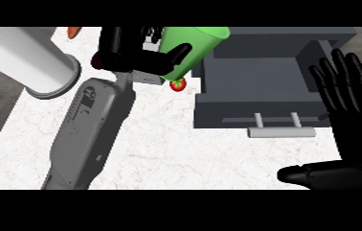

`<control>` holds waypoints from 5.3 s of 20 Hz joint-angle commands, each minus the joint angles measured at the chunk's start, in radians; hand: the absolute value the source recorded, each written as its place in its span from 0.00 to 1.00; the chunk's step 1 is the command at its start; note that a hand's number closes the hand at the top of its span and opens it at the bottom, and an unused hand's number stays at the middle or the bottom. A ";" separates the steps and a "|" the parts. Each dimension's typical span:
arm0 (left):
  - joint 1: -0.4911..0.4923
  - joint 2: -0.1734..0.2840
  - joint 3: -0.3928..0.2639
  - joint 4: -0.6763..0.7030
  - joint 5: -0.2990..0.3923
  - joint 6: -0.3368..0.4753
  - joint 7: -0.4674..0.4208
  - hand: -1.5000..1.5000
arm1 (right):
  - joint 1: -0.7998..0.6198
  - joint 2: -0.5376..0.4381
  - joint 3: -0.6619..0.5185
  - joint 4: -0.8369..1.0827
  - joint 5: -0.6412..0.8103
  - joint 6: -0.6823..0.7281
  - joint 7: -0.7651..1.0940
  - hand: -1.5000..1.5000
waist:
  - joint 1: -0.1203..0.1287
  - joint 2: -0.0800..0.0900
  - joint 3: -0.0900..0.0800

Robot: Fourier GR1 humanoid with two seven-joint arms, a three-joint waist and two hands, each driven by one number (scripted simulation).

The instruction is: Pick up the cup, place it into the drawer and close the drawer

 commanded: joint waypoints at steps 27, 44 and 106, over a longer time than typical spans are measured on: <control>-0.463 -0.031 -0.320 0.779 0.305 0.227 -0.188 1.00 | -0.087 -0.003 0.016 0.068 0.006 0.011 -0.009 0.00 | -0.066 0.016 0.001; -0.479 -0.031 -0.573 0.876 0.339 0.302 -0.166 0.00 | -0.049 -0.014 -0.004 0.102 -0.046 0.080 -0.089 0.00 | -0.097 0.024 0.002; 0.700 0.566 -0.077 -0.223 0.617 -0.201 -0.199 0.00 | -0.227 -0.138 0.341 0.841 0.982 -0.076 -0.399 0.00 | 0.032 0.002 0.000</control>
